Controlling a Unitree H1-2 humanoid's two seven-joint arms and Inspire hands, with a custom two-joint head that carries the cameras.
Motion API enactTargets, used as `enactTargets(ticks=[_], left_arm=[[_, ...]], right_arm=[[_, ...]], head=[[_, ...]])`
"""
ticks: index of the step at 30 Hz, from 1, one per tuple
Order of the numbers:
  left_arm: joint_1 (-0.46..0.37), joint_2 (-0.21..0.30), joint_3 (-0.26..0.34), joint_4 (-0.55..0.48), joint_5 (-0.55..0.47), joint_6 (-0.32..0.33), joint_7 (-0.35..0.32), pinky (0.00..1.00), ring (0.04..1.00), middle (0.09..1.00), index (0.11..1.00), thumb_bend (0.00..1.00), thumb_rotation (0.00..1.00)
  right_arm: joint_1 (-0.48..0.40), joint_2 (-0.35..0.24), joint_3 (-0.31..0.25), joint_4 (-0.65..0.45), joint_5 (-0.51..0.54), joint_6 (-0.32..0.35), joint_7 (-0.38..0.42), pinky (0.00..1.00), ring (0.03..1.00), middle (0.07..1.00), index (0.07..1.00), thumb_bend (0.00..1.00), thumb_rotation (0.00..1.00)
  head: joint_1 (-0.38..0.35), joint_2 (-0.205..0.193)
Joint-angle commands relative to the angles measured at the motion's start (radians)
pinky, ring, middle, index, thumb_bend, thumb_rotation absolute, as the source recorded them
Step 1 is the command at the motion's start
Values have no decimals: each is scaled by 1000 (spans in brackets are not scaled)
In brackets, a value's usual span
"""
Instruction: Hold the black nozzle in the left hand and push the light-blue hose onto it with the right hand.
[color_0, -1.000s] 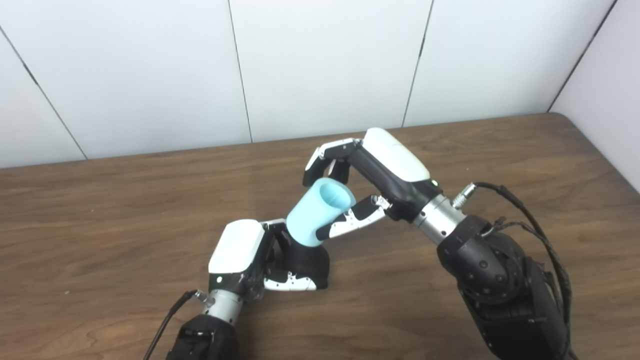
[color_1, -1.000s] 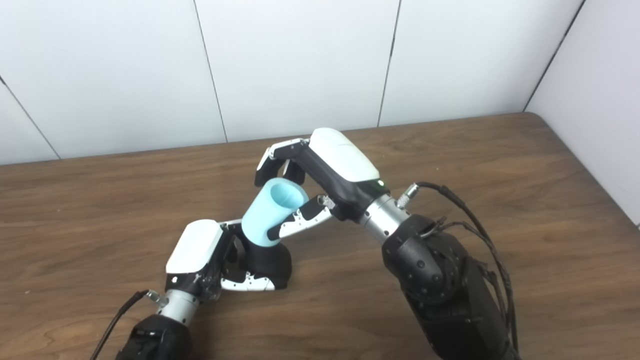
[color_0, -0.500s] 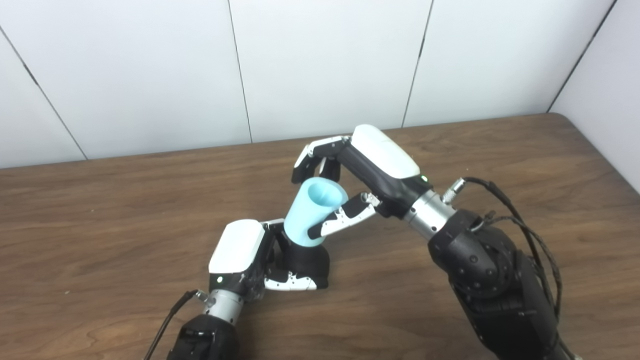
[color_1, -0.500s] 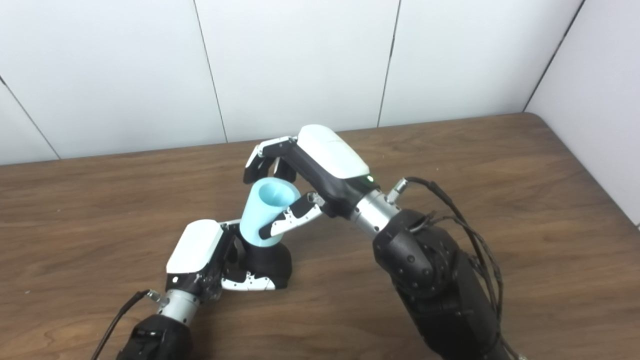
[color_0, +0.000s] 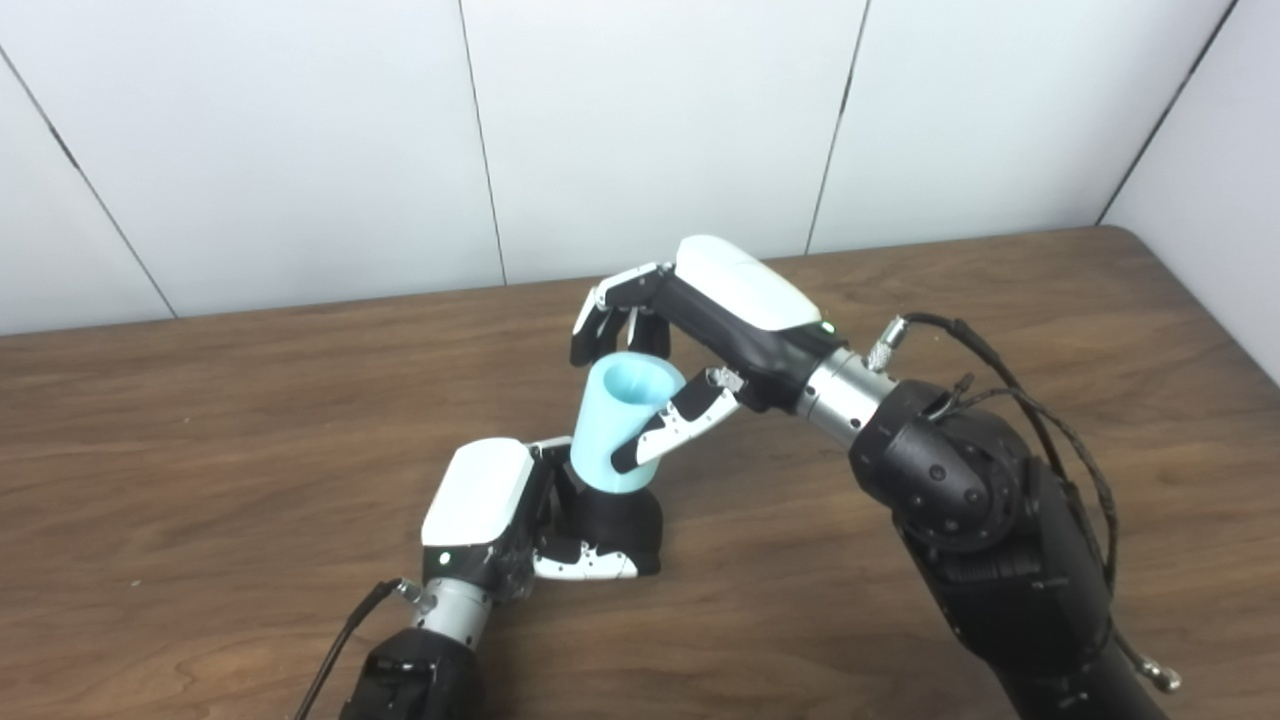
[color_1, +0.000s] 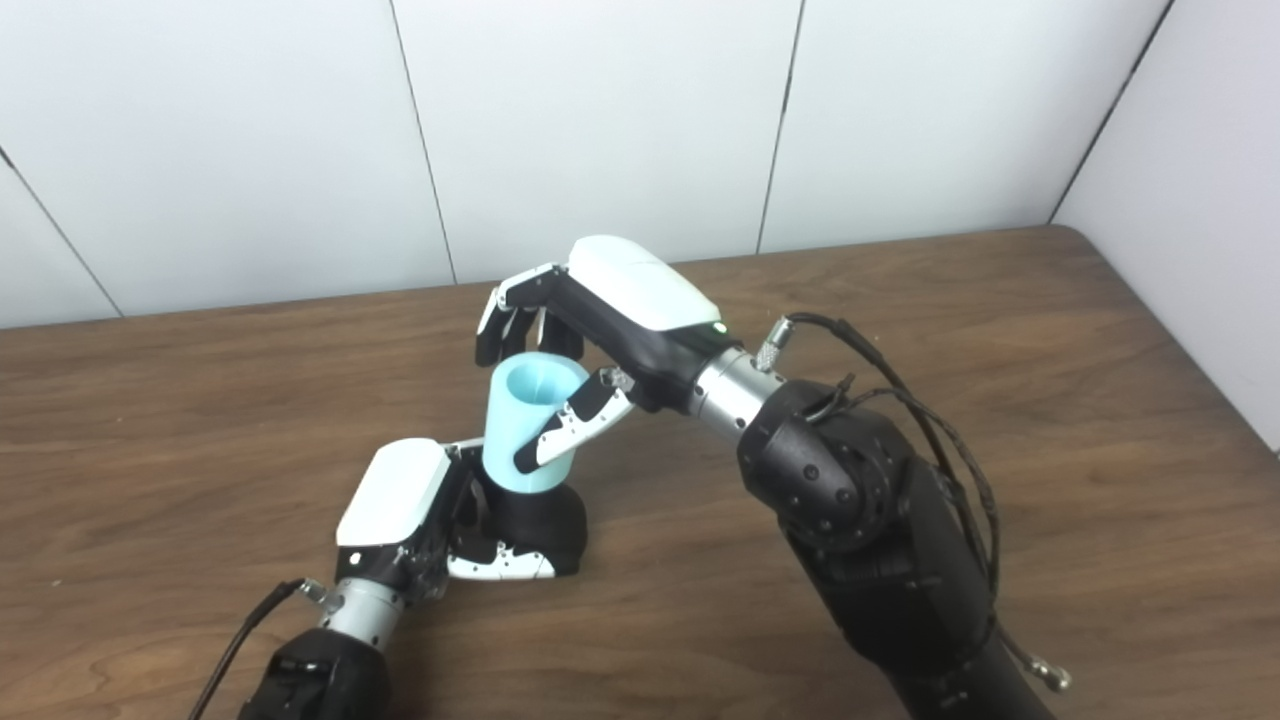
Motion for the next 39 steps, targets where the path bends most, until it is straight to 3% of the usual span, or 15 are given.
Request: enactTargets(ticks=[1,3,4,7,9,11,17,33,39], left_arm=[[38,9,-33,22,20,7,-66,260,334,474,487,525,0],[38,12,-35,21,20,9,-67,269,343,476,487,526,0],[38,12,-35,22,21,10,-68,268,343,427,497,521,0],[38,12,-37,27,22,6,-58,273,346,396,505,518,0],[38,11,-37,30,21,5,-55,274,346,456,491,524,0],[38,9,-38,30,20,8,-57,276,350,408,505,519,0],[38,7,-38,33,20,5,-51,272,344,393,505,518,0],[48,-6,-43,27,33,21,-60,294,361,397,507,518,0],[51,-9,-45,27,38,22,-53,282,349,474,487,525,0]], right_arm=[[-23,-28,10,-23,-17,27,46,401,389,512,518,514,0],[-26,-37,22,-27,-20,45,67,411,392,513,513,515,0],[-28,-42,27,-28,-20,50,75,413,393,513,511,515,0],[-37,-52,43,-30,-19,57,88,410,394,513,508,515,0],[-43,-56,52,-29,-23,60,90,407,393,513,509,515,0],[-50,-55,60,-29,-32,67,94,398,388,514,510,515,0],[-65,-44,92,-31,-77,92,115,354,371,507,528,512,0],[-77,-23,148,4,-115,56,111,320,360,498,543,509,0],[-81,-30,158,5,-125,62,130,329,362,498,544,509,0]], head=[[0,1],[-1,1],[-1,1],[-1,1],[1,1],[2,3],[-2,5],[3,16],[4,19]])
